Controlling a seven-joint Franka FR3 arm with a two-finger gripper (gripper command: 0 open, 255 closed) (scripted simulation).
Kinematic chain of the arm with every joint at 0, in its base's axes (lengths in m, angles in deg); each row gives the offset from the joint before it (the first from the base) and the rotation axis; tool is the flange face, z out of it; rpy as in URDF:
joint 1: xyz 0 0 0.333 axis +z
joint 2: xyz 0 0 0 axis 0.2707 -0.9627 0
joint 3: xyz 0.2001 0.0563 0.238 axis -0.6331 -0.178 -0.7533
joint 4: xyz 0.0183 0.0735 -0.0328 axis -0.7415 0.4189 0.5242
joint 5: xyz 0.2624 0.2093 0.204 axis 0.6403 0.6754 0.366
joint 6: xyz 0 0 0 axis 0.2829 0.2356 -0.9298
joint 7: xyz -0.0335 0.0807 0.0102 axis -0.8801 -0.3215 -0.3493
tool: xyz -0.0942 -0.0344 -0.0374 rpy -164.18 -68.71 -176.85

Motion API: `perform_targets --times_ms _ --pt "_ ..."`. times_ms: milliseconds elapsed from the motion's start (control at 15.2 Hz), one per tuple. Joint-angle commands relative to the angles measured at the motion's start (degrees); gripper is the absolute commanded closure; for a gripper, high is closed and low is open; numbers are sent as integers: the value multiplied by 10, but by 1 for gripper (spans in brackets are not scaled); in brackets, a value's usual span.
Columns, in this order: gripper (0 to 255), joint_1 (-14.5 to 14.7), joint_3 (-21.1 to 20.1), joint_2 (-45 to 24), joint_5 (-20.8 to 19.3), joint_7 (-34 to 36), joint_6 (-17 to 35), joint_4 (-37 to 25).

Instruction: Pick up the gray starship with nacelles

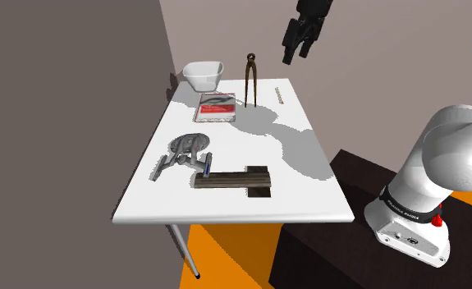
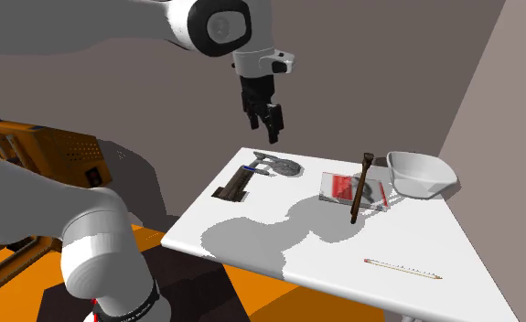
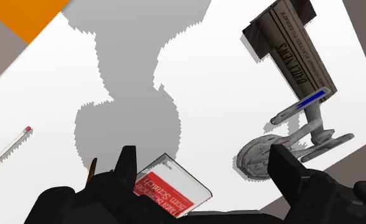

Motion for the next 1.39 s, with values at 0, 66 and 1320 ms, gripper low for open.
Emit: perform_targets --times_ms 0,66,1320 --pt "0 10 -8 -31 7 -2 24 -4" --pt "0 14 -13 -47 10 -3 35 -7" --pt "0 92 -97 -387 23 -11 173 -174"
